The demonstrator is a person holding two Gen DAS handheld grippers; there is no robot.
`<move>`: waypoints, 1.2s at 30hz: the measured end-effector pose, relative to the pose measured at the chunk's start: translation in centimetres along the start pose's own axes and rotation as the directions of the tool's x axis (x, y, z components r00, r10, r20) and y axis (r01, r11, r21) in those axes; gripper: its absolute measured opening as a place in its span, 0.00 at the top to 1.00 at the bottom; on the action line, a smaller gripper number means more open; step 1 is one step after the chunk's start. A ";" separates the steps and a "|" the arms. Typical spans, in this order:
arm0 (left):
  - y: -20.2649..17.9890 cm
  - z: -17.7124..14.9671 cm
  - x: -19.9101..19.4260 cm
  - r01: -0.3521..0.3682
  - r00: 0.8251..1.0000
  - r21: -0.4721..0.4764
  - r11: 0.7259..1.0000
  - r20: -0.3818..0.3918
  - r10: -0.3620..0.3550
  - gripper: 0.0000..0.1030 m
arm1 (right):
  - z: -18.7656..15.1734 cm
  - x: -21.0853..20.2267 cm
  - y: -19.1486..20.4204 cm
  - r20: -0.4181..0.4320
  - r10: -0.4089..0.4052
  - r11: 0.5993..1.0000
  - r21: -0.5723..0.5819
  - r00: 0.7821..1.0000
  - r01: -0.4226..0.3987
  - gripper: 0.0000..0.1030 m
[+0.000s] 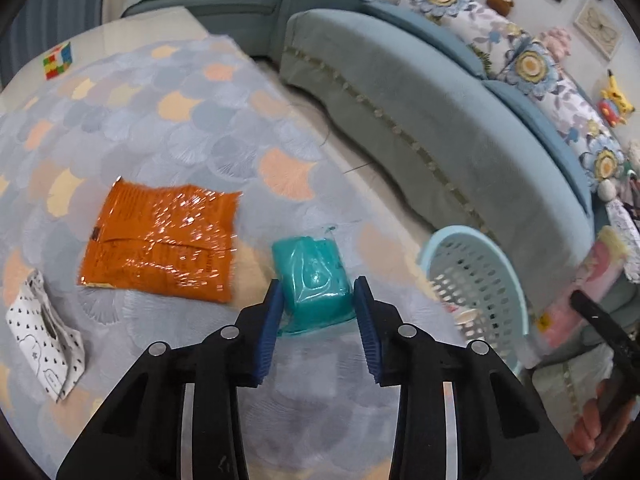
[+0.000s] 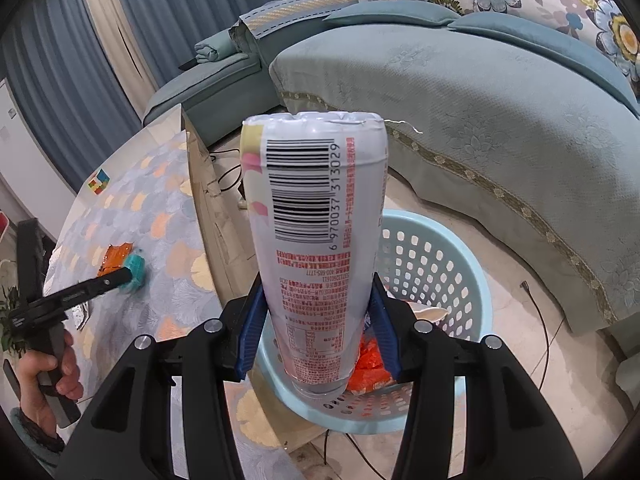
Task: Collect trash
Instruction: 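Grasp the teal cup with the left tool while the right tool holds the bottle, then open both tools over the basket to drop the teal cup and bottle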
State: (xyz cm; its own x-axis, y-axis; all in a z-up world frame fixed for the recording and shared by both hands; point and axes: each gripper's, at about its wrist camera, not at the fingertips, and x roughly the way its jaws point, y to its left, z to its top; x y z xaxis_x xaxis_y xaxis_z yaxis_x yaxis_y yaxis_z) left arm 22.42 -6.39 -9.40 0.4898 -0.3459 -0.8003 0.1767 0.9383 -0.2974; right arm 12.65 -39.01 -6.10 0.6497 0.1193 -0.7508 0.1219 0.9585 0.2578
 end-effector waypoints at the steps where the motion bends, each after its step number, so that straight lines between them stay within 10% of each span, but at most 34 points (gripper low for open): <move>1: -0.7 0.0 -0.5 0.013 1.000 0.009 1.000 0.007 -0.014 0.67 | -0.1 0.1 -0.2 -0.009 -0.007 1.000 0.006 1.000 0.007 0.56; 13: -16.2 -2.9 1.8 0.256 0.967 0.218 0.942 -0.071 -0.246 0.67 | -2.3 2.6 -3.8 -0.181 -0.090 0.986 0.124 0.979 0.113 0.56; 22: -17.2 -4.1 4.0 0.288 0.956 0.224 0.931 -0.122 -0.267 0.53 | -3.0 2.5 -5.6 -0.204 -0.099 0.974 0.178 0.974 0.137 0.51; 26: -16.8 -3.7 2.9 0.290 0.957 0.227 0.930 -0.092 -0.276 0.38 | -2.3 1.3 -5.2 -0.164 -0.092 0.978 0.172 0.982 0.120 0.51; 36: -10.2 -2.7 -3.2 0.204 0.975 0.173 0.964 0.050 -0.215 0.36 | -0.5 -0.3 1.3 -0.080 -0.029 0.999 0.024 0.996 0.031 0.51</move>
State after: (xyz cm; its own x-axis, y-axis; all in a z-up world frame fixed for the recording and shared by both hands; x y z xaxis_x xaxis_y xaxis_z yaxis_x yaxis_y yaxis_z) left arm 16.74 -14.82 -5.23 0.4823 -0.5393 -0.6903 0.4181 0.8342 -0.3595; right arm 12.24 -37.71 -5.80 0.5837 0.1119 -0.8043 0.1602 0.9551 0.2492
